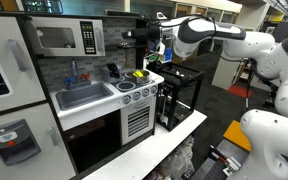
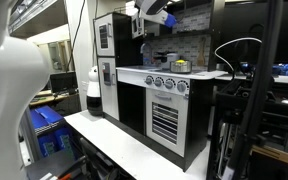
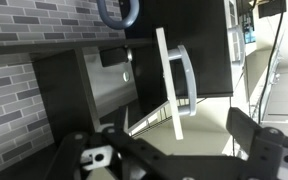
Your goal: Open the door of the cabinet on the top of the sink
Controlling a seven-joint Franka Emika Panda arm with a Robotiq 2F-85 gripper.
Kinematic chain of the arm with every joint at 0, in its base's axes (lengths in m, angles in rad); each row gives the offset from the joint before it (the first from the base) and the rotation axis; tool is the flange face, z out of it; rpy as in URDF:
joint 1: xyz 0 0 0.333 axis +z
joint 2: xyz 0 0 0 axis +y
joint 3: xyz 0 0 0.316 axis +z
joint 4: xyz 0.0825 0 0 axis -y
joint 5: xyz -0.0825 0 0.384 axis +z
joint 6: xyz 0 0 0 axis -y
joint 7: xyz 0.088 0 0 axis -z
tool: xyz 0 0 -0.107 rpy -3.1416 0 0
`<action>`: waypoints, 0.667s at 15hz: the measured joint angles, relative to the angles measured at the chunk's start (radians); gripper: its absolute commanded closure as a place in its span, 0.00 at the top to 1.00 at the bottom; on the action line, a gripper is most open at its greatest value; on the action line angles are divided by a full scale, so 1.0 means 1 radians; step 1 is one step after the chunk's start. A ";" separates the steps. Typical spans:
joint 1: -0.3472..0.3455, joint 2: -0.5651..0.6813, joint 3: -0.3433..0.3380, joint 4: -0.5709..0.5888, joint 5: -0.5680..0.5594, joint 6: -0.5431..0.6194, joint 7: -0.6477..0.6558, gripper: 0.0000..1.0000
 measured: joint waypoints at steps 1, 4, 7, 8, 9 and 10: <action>0.032 -0.020 -0.014 0.018 0.000 -0.016 -0.017 1.00; 0.128 -0.067 -0.047 0.085 0.000 -0.070 -0.062 1.00; 0.212 -0.099 -0.069 0.154 0.000 -0.117 -0.099 1.00; 0.237 -0.106 -0.076 0.178 0.000 -0.130 -0.110 1.00; 0.261 -0.113 -0.081 0.200 0.000 -0.142 -0.121 1.00; 0.285 -0.121 -0.085 0.223 0.000 -0.158 -0.130 1.00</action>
